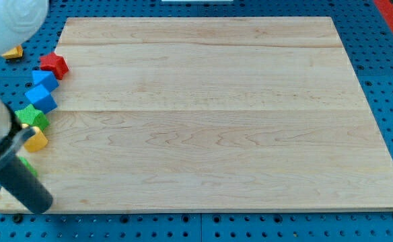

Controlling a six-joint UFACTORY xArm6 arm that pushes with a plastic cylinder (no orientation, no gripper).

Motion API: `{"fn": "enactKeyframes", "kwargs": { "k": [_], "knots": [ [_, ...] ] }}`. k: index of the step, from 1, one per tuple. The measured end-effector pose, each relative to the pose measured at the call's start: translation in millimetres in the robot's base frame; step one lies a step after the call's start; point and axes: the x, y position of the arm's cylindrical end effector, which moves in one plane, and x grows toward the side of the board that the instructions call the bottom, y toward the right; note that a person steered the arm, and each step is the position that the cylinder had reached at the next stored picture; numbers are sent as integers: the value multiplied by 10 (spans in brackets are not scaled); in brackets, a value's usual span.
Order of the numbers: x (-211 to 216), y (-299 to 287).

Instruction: Touch the yellow heart

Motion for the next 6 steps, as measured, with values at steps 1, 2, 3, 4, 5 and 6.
{"fn": "enactKeyframes", "kwargs": {
  "k": [1,2,3,4,5,6],
  "knots": [
    [-1,-169],
    [-148,-362],
    [-350,-397],
    [-187,-363],
    [-293,134],
    [-566,481]
  ]
}}
